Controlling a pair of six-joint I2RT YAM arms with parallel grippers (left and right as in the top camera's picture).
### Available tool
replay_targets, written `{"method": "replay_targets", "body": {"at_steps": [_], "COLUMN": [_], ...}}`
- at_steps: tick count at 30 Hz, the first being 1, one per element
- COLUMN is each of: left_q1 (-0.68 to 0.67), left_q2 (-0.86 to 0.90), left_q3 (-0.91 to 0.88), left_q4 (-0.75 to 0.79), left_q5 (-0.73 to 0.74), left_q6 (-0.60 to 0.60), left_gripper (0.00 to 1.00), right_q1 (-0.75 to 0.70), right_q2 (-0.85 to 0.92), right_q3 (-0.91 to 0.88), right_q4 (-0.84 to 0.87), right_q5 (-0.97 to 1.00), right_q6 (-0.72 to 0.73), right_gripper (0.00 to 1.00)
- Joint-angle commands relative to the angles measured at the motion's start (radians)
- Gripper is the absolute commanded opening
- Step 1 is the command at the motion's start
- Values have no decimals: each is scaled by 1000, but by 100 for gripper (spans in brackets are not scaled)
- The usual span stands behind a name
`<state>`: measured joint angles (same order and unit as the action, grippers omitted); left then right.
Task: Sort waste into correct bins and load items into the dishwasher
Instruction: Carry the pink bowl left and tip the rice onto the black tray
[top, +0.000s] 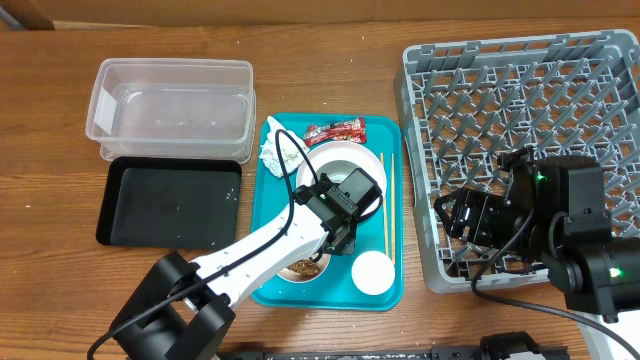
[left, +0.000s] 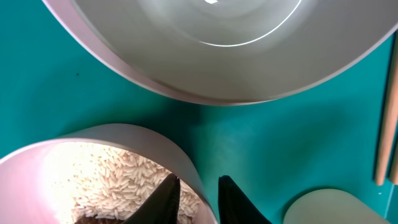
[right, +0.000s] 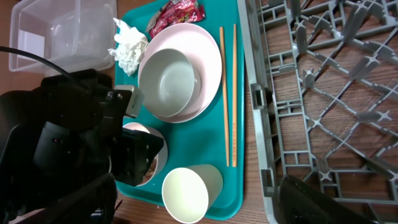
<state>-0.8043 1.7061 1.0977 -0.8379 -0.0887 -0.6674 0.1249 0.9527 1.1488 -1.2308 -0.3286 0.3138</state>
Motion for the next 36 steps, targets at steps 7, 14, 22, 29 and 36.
{"method": "replay_targets", "body": {"at_steps": [7,14,22,29,36], "left_q1": [-1,-1,42,266,627], "left_q2": [72,34,-150,-346,-422], "left_q3": [15,35,84,83,82], "left_q4": [-22,-59,-146,-205,-208], "left_q5": [16,42,42,149,446], "left_q6": [44,34,10,32,212], "left_gripper": [4,4,4,4,4], "right_q1": [-2,-2,-2,-2,-2], "right_q2": [-7,-7,-7,-7,-7], "right_q3": [23,23,23,23,23], "right_q4": [2,2,2,1,-6], "right_q5": [18,22,22,22,22], "right_q6": [-7,-7,-7,-7,-7], "right_gripper": [85,85,86,86,86]}}
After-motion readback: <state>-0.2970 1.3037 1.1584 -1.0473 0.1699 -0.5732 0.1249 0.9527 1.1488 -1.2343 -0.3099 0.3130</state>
